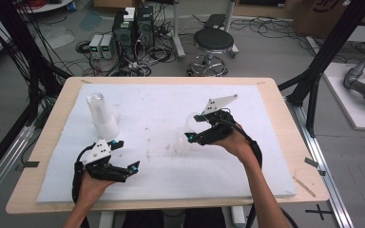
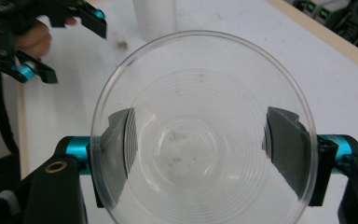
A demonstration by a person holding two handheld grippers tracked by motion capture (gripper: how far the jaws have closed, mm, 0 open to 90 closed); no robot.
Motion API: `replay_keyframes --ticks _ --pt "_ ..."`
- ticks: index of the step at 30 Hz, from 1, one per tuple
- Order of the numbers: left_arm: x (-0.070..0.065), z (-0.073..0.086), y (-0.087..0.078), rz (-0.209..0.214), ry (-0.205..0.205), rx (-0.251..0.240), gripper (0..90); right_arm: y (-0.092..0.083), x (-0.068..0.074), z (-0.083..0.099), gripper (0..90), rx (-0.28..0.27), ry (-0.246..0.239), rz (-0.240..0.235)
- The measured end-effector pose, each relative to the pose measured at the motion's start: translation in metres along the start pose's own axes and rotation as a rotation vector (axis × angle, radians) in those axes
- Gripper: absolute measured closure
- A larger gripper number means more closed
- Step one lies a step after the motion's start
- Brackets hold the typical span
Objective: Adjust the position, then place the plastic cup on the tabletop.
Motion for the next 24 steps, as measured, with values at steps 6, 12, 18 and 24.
replay_keyframes --ticks 6,12,18,24 --pt "0.005 0.010 -0.003 -0.045 -0.021 -0.007 4.6 0.008 -0.004 -0.008 26.3 0.091 -0.011 0.031" --pt "0.008 0.017 -0.001 -0.051 -0.030 -0.015 4.6 0.016 -0.007 -0.016 26.3 0.140 -0.017 0.048" --pt "0.009 0.022 -0.001 -0.051 -0.045 -0.021 4.6 0.021 -0.007 -0.020 26.4 0.159 -0.020 0.054" --pt "0.010 0.021 -0.002 -0.053 -0.050 -0.039 4.6 0.022 -0.008 -0.020 26.4 0.163 -0.014 0.060"
Point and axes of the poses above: each handheld gripper's, and its own axes: y roughly forward along the jaws, z roughly out of its underside, x roughly to its left, the point moved 1 cm from there along y, roughly forward along the jaws, and after that the axes turned 2 degrees about y, right-handed, at the moved point
